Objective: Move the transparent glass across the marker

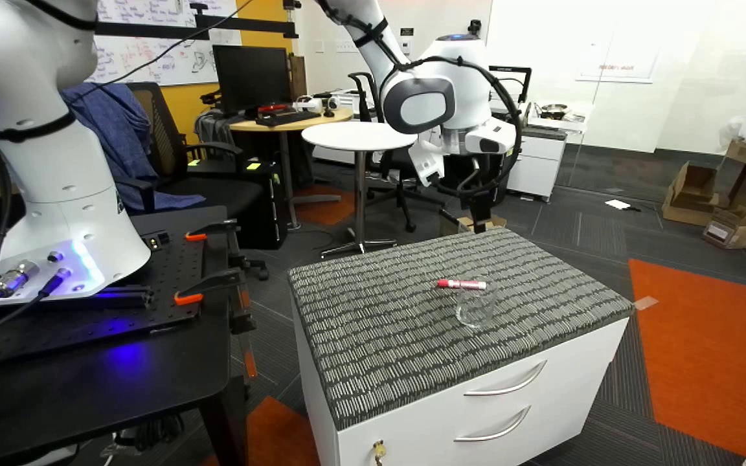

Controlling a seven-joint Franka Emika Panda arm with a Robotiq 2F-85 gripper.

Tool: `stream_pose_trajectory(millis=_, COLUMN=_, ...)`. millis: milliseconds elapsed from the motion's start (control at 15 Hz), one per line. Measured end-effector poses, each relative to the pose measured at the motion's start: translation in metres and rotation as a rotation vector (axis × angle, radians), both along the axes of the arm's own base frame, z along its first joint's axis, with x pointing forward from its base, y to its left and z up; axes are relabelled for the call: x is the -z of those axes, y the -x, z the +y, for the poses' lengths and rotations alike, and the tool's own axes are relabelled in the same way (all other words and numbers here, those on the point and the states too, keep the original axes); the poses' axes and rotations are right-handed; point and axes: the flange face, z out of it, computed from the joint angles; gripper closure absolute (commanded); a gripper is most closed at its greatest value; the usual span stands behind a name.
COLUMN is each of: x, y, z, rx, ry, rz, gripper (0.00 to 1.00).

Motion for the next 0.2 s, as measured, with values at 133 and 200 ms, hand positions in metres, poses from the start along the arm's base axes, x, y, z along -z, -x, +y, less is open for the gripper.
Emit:
stream_pose_trajectory(millis=133, x=-0.0009, y=0.0012, z=-0.0001, rx=-0.002, ry=0.001, rz=-0.001, gripper=0.0)
stream_pose_trajectory(millis=200, x=-0.0007, y=0.0015, z=-0.0004, rx=-0.002, ry=0.001, rz=0.0, gripper=0.0)
